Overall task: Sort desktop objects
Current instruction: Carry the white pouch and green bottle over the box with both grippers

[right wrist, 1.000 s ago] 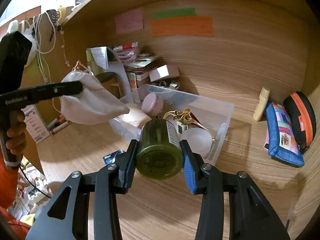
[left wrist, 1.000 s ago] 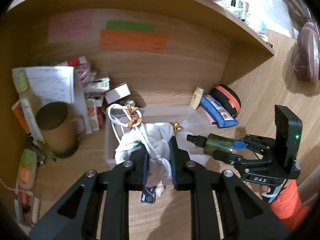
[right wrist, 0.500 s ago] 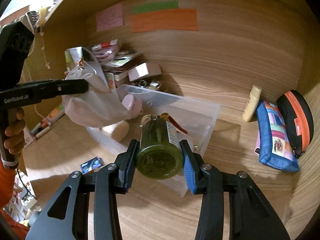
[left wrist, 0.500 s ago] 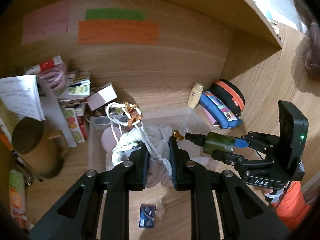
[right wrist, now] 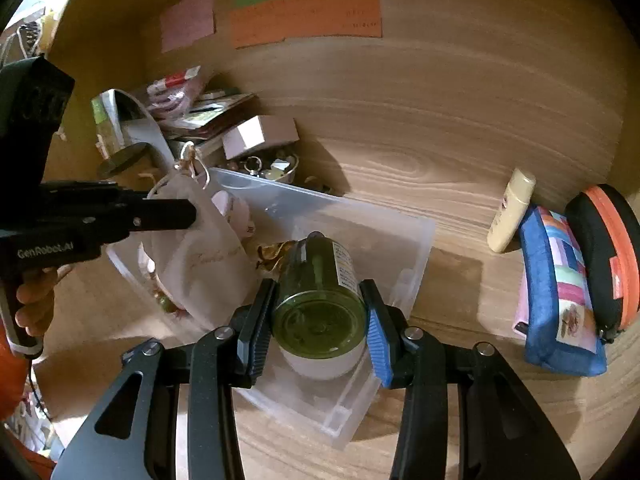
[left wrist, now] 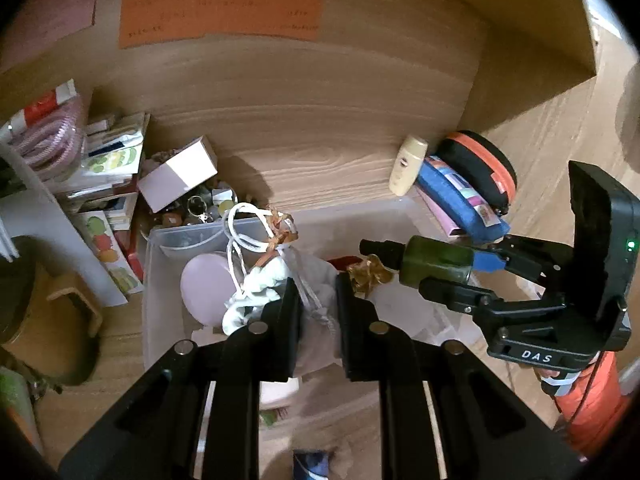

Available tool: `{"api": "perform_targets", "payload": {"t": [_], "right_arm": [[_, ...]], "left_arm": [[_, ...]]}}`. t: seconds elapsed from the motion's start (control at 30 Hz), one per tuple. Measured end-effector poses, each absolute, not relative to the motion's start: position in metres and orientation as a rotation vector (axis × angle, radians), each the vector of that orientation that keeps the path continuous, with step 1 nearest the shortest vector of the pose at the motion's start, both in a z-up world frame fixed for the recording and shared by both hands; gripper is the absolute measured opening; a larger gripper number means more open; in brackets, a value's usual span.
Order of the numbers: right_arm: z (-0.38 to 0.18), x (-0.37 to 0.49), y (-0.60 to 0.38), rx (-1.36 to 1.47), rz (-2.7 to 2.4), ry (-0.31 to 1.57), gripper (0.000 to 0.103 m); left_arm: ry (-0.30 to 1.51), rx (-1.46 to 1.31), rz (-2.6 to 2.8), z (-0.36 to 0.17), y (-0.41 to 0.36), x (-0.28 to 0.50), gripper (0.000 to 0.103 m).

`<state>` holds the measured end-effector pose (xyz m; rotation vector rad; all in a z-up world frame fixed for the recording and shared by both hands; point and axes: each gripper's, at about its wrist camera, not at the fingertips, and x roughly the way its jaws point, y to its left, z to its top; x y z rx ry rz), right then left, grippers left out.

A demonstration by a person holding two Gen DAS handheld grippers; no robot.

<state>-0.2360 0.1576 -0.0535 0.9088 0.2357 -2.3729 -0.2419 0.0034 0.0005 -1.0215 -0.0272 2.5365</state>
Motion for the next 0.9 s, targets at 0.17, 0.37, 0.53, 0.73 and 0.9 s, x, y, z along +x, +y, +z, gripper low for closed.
{"api": "perform_targets", "payload": {"t": [0.17,0.37,0.53,0.73,0.9], "right_arm": [[-0.060,-0.252,0.148,0.944,-2.378,0.276,0.038],[-0.066,-0.260,0.136,0.959,-2.376,0.348,0.038],[-0.069,-0.264,0.131,0.963,-2.382,0.399,0.038],[-0.071,-0.265,0.127,0.986,-2.380,0.437,0.039],[-0.067,-0.261,0.128,0.981,-2.390,0.427,0.039]], "left_arm": [[-0.001,-1.028,2.536,-0.006,0.006,-0.254,0.016],[0.036,-1.034,2.535,-0.013,0.010,-0.264,0.016],[0.051,-1.048,2.540,-0.021,0.011,-0.270,0.016],[0.094,-1.057,2.551,-0.026,0.013,-0.271,0.018],[0.133,-1.062,2.567,-0.027,0.015,-0.270,0.021]]}}
